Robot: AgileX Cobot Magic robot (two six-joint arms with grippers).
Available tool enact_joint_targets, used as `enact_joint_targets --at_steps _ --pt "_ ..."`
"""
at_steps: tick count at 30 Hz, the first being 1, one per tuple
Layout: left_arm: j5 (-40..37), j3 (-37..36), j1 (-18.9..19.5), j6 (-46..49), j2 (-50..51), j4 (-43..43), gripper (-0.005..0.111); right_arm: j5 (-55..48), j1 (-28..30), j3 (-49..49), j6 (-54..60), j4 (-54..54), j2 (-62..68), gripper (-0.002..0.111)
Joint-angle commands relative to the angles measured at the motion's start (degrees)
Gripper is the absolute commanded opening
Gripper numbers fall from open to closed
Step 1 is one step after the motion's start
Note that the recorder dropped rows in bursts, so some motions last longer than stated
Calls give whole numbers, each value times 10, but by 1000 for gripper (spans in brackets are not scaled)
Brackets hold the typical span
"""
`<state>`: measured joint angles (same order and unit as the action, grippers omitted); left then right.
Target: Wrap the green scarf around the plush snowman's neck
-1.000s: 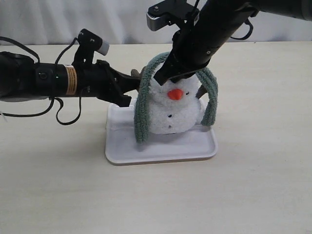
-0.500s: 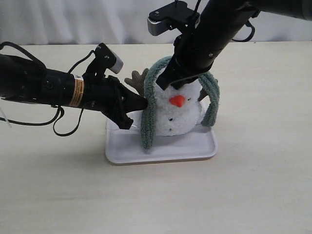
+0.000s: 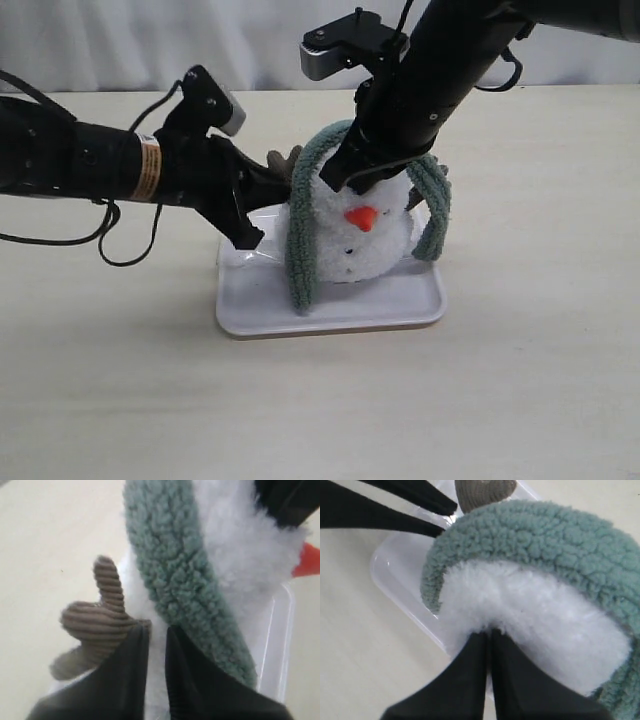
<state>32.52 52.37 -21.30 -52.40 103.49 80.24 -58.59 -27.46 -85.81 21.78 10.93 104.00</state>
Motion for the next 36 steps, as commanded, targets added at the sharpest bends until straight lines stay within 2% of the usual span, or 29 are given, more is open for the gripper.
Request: enact_joint_targets --at_steps 1,2,3,4,8,9,12,13,15,19,27,32,36 --pt "-16 4 12 14 -70 17 14 -9 0 6 5 -1 1 4" --pt "23 4 16 31 -77 14 9 -7 0 6 5 -1 1 4" --pt "100 4 15 85 -77 -2 -1 -2 0 6 5 -1 1 4" --pt "121 4 13 112 -73 -9 0 -1 0 6 5 -1 1 4" --pt "117 4 3 200 -17 -41 0 -1 0 6 5 -1 1 4" --pt "132 4 3 241 2 -74 0 -1 0 6 6 -1 1 4" --pt "160 4 -2 382 47 -259 0 -5 0 6 10 1 1 4" --pt "164 4 -6 393 58 -275 0 -5 0 6 12 1 1 4" --pt "151 4 -14 403 76 -262 0 -1 0 6 12 1 1 4" --pt "130 4 -20 408 98 -322 0 -2 0 6 12 3 1 4" --pt "45 4 -20 400 100 -302 0 -3 0 6 14 4 1 4" --pt "99 4 -20 346 92 -218 0 -4 0 6 14 4 1 4" --pt "109 4 -20 311 57 -210 1 -5 0 6 14 2 1 4"
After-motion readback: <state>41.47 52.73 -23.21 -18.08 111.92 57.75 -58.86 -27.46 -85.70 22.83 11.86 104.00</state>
